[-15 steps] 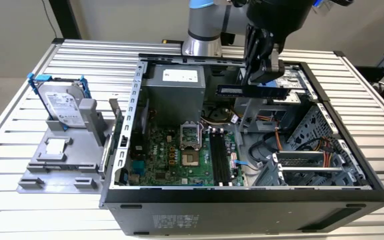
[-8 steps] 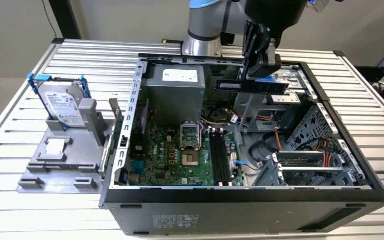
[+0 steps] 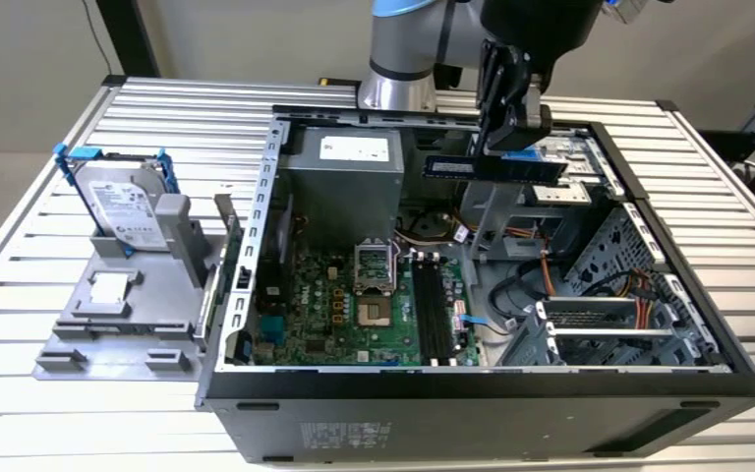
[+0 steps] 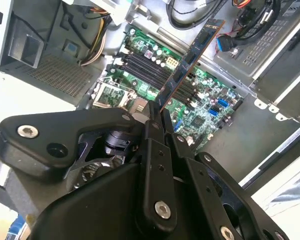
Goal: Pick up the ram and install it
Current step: 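Insert the ram into the slot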
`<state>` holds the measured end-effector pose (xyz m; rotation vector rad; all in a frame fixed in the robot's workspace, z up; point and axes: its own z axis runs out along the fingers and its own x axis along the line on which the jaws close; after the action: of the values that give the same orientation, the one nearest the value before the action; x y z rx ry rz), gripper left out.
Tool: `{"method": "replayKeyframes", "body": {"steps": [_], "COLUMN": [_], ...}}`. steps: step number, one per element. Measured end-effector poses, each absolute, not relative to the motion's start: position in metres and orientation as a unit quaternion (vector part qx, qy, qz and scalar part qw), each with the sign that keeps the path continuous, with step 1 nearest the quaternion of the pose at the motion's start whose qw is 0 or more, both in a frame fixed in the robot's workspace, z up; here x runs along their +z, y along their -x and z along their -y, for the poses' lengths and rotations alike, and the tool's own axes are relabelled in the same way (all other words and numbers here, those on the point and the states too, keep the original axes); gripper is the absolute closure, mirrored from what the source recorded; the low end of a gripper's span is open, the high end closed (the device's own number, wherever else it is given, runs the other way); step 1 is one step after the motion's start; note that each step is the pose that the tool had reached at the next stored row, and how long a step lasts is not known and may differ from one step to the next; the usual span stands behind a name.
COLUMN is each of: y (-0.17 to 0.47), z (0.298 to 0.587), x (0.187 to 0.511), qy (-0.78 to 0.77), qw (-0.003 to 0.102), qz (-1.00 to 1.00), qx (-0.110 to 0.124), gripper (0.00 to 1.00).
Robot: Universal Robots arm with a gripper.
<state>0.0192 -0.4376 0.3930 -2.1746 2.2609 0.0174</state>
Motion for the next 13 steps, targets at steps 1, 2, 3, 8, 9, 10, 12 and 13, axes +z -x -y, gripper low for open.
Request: {"method": "replayKeyframes", "body": {"steps": [1,2,3,8,9,10,12,13], "y": [-0.0192,-0.0192,-0.0192,-0.0192,-0.0192,-0.0192,-0.0192,-0.0192], "z": [0.4376,0.4376,0.4376,0.4376,0.4376,0.4376,0.4376,0.4376], "x": [0.3930,0.3930,0.3930,0.3930,0.3930,0.3930,0.3930,0.3930], "qy": [0.693,0.693,0.693,0.693,0.692,0.690,0.683,0.678], "qw": [0.002,0.002,0.002,0.002,0.002,0.002,0.002,0.002], "qz": [-0.721,-0.721,-0.721,-0.721,-0.722,-0.723,-0.730,-0.735], "qx": [0.006,0.006,0.006,0.006,0.006,0.005,0.006,0.005], "gripper": [1.00,1.00,1.00,1.00,1.00,1.00,1.00,1.00]}}
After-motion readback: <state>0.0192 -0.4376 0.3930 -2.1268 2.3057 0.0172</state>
